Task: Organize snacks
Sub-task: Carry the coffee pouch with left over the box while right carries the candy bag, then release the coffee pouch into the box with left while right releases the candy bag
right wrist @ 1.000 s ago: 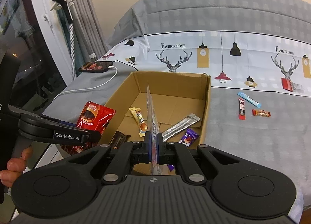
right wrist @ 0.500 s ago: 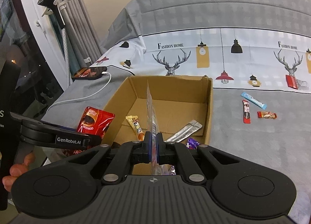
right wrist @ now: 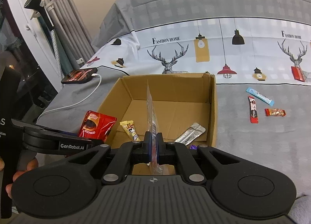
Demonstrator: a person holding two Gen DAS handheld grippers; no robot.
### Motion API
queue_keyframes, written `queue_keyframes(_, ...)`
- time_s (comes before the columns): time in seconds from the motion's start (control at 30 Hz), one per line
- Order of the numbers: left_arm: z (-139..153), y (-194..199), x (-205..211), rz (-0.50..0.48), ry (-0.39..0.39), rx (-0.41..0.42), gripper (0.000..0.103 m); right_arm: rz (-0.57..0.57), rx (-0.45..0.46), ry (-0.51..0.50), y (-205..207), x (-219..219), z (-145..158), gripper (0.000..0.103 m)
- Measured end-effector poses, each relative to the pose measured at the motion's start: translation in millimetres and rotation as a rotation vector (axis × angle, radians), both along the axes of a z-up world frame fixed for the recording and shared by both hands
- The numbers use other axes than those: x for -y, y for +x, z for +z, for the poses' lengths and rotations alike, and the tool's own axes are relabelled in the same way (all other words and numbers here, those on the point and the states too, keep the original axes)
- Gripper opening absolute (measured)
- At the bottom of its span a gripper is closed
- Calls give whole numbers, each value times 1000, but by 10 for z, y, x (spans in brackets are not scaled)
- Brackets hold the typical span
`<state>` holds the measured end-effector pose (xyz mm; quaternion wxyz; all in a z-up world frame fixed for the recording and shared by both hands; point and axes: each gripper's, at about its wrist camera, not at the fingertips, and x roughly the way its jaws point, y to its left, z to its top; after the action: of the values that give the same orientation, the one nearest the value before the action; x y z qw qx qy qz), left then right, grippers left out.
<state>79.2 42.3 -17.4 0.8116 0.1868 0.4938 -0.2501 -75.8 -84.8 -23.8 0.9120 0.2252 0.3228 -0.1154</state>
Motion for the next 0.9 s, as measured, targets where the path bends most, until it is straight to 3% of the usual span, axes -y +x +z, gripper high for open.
queue_keyframes(0.9,-371,483,302,-7,49,-26,48,-10,-32,30,578,270,-328,5)
